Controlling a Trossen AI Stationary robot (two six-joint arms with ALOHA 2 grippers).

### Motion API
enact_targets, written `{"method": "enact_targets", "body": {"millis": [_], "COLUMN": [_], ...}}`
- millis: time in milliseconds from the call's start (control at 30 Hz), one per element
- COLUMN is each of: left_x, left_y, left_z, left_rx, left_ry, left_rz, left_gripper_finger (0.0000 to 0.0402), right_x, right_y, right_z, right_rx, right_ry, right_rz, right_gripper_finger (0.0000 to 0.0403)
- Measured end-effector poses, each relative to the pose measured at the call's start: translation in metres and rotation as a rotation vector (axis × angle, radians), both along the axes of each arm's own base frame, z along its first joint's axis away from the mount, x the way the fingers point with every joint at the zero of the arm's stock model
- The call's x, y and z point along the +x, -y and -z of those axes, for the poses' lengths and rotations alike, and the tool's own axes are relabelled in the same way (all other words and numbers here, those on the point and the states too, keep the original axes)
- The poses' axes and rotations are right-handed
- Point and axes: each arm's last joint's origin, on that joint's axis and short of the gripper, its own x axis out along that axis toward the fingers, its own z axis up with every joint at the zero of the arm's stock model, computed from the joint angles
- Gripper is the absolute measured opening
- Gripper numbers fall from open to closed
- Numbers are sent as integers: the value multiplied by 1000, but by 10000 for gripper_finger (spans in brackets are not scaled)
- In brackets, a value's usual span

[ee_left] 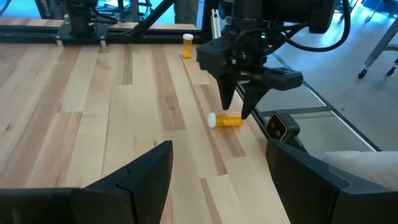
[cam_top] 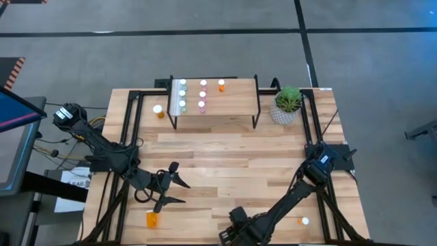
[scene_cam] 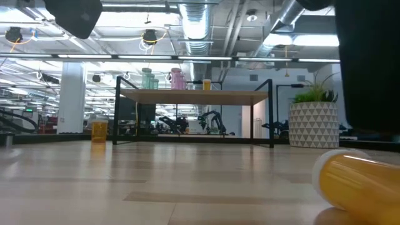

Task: Pick and place medicine bottles onto shelf by color
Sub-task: Put the left small orange pill bottle on the shelf aligned with the other small orange pill bottle

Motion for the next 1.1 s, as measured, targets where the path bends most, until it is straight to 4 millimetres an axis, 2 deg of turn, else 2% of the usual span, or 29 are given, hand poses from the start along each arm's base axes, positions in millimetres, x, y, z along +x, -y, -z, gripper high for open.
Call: {"method": "enact_targets", "body": {"millis": [233, 600, 833, 1100], "left_x": [0, 0, 0, 0], "left_y": [0, 0, 0, -1], "left_z": [0, 1, 0, 0], "left_rx": [1, 4, 1, 2], "left_ry": [-1, -4, -3, 5], "left_rz": [0, 0, 0, -24], "left_gripper_finger": [245, 245, 245, 245], "right_x": [1, 0, 1, 0], "right_y": [0, -1, -1, -1], "right_z": [13, 15, 15, 15], "right_rx": [20, 10, -4, -15], "right_ry": [-59, -58, -47, -55], "right_rz": [8, -47, -124, -135], "right_gripper_finger": [223, 218, 178, 121]}}
